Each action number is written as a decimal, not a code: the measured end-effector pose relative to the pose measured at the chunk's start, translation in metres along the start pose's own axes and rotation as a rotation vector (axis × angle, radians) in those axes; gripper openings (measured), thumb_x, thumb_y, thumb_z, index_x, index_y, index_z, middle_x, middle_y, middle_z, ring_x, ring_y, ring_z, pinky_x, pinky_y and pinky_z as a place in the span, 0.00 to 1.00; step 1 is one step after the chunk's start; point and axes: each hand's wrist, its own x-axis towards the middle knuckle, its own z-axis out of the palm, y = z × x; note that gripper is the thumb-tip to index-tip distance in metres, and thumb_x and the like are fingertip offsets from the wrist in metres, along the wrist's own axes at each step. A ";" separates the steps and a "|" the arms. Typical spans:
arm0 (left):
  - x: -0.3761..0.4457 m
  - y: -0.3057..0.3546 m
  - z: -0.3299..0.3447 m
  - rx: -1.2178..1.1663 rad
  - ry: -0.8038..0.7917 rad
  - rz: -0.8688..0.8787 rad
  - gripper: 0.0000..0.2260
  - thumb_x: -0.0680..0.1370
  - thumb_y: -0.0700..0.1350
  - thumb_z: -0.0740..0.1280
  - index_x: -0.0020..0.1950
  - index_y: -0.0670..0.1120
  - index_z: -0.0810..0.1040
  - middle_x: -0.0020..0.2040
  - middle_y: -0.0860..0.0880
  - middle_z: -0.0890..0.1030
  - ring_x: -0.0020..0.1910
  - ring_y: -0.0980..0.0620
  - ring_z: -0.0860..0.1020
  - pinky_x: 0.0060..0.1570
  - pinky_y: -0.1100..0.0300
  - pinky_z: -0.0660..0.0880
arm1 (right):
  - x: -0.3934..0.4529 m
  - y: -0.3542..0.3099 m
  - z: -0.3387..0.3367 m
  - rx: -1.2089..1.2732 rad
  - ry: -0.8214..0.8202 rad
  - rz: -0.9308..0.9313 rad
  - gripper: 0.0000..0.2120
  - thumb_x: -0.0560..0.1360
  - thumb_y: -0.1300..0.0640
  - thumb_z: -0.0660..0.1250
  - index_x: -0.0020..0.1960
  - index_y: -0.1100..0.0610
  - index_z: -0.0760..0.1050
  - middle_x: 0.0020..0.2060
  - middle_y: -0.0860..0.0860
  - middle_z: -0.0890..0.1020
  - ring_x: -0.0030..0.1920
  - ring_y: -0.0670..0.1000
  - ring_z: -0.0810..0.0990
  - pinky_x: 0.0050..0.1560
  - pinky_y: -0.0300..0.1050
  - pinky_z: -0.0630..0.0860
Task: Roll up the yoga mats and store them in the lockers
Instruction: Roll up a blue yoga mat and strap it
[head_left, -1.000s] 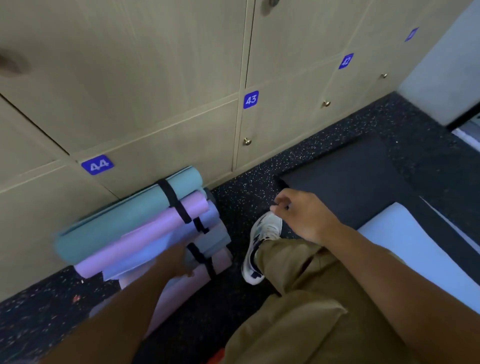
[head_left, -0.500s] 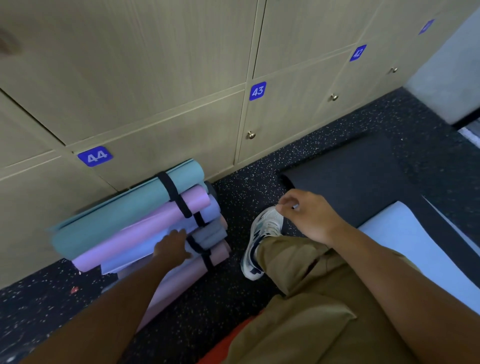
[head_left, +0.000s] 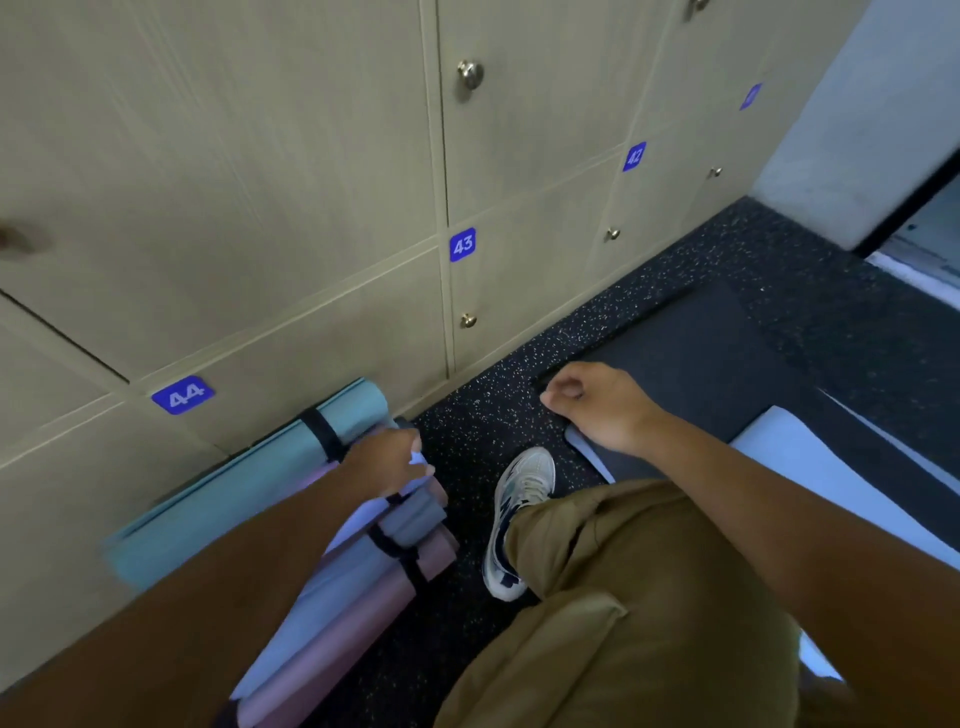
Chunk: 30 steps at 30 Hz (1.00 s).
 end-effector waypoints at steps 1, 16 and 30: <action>0.004 0.013 -0.011 -0.002 0.010 0.017 0.16 0.79 0.54 0.72 0.57 0.42 0.78 0.51 0.45 0.83 0.50 0.47 0.80 0.49 0.55 0.74 | 0.000 0.005 -0.008 -0.014 0.012 0.007 0.11 0.82 0.47 0.67 0.58 0.53 0.79 0.57 0.49 0.82 0.58 0.49 0.79 0.56 0.42 0.71; 0.079 0.274 -0.061 0.099 -0.065 0.304 0.17 0.78 0.60 0.71 0.56 0.47 0.78 0.53 0.47 0.81 0.52 0.47 0.79 0.58 0.48 0.76 | -0.048 0.159 -0.120 -0.099 0.202 0.264 0.15 0.82 0.48 0.67 0.62 0.57 0.78 0.59 0.54 0.82 0.60 0.55 0.80 0.56 0.44 0.73; 0.076 0.419 0.030 0.228 -0.304 0.478 0.21 0.77 0.64 0.69 0.64 0.53 0.76 0.54 0.54 0.81 0.54 0.53 0.79 0.60 0.50 0.77 | -0.063 0.372 -0.080 -0.015 0.164 0.560 0.19 0.82 0.47 0.66 0.68 0.57 0.74 0.63 0.58 0.79 0.61 0.58 0.78 0.62 0.51 0.77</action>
